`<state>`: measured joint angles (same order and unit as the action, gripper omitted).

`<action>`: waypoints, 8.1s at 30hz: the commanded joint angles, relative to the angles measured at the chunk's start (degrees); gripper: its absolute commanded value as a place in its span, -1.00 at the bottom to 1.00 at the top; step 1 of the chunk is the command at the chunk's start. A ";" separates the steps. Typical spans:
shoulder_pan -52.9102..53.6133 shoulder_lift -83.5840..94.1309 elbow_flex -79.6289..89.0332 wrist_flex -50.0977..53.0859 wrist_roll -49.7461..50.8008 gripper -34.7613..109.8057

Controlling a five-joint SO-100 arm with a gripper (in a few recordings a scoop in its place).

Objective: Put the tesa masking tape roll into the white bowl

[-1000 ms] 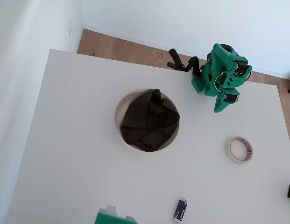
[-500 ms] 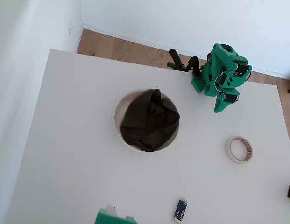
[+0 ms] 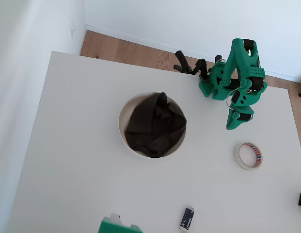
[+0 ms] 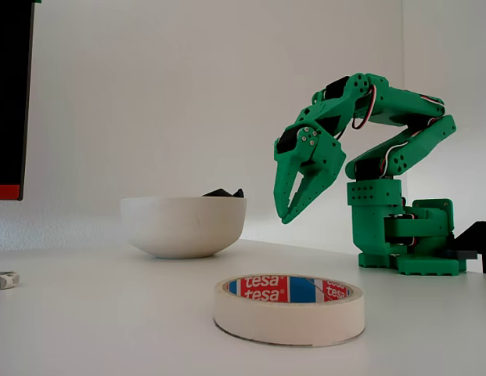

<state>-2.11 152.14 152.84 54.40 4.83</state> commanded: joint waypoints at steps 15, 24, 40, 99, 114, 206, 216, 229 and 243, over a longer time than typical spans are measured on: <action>-20.92 -41.84 -30.67 -7.03 7.03 -0.32; -22.24 -41.04 -31.82 -4.83 8.53 -0.30; -24.26 -47.29 -31.73 -3.60 12.57 -0.31; -22.15 -37.79 -39.02 7.29 10.99 -0.63; 0.18 -11.60 -58.80 30.32 3.34 -0.64; 6.68 -0.79 -47.72 29.00 -0.62 -0.64; 2.64 20.04 -20.30 25.58 -0.70 -0.64; 2.46 36.74 1.85 23.73 -0.26 -0.64; 4.04 42.10 9.84 25.14 0.18 -0.64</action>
<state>0.97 193.54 161.63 79.89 4.66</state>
